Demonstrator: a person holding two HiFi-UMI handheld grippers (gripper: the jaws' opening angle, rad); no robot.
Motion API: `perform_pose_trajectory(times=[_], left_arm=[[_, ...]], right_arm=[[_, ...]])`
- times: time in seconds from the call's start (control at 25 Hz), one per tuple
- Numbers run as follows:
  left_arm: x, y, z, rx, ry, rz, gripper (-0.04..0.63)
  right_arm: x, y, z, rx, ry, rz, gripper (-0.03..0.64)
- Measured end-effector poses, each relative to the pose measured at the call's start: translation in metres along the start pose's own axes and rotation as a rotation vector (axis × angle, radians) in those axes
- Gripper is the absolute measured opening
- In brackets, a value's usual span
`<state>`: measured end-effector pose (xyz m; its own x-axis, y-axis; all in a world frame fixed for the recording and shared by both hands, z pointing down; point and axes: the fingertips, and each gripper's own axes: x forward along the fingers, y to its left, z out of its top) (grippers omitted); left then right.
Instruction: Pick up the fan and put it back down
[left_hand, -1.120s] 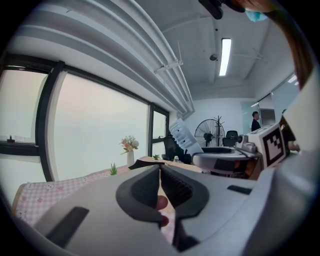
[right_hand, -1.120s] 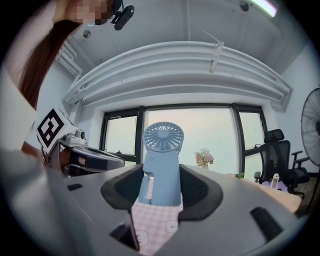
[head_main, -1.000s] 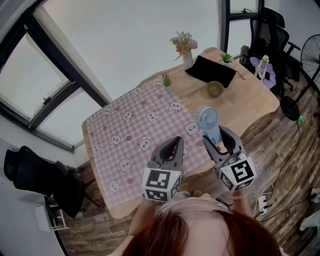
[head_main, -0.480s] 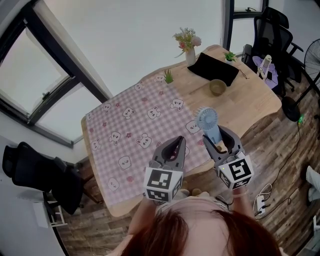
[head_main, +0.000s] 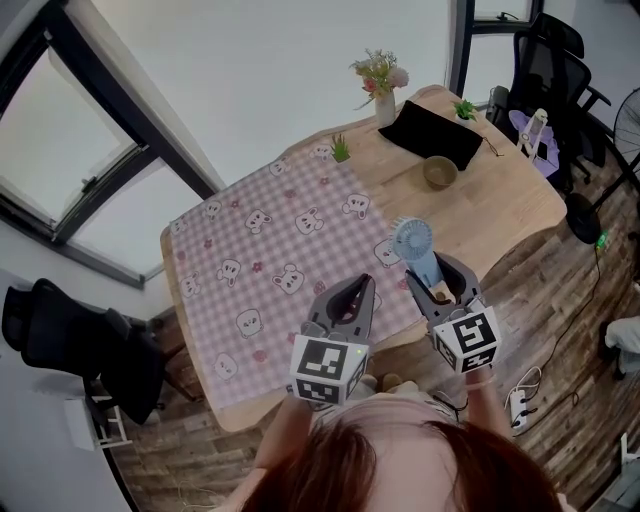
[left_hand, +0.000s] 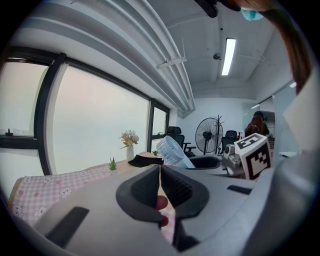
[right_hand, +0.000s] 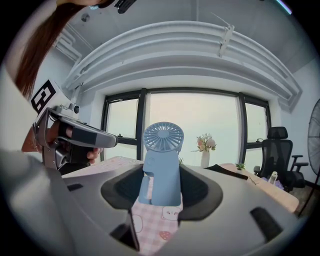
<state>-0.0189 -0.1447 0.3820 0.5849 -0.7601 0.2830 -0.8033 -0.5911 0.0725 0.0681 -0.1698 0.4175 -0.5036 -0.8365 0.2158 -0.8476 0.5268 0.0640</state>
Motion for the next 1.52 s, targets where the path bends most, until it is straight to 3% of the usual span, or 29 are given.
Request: perform_pose_trajectory(times=[1.52], left_arm=[[0.007, 0.011, -0.014, -0.032, 0.032, 0.022, 0.015]], right_arm=[[0.043, 0.009, -0.14, 0.019, 0.345, 0.075, 0.212]])
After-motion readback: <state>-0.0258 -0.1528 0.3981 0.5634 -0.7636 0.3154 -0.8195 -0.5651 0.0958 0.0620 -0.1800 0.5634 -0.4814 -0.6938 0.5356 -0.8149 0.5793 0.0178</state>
